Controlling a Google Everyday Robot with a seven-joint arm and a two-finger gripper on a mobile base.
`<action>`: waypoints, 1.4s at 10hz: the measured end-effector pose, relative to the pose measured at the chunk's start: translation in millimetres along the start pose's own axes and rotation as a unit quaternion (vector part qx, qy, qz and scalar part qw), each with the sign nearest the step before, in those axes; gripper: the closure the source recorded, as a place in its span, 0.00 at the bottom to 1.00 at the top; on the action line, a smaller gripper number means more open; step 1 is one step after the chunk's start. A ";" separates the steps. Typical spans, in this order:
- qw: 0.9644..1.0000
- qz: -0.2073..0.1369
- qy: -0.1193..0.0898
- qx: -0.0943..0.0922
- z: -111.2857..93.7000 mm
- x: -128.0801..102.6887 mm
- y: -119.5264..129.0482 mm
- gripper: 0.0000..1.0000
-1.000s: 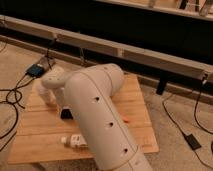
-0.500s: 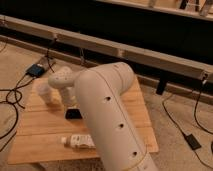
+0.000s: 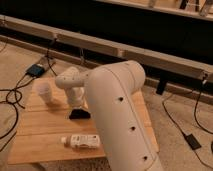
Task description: Push the eraser across the table
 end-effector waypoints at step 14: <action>0.996 -0.067 -0.031 -0.056 -31.0 7.7 38.5 0.20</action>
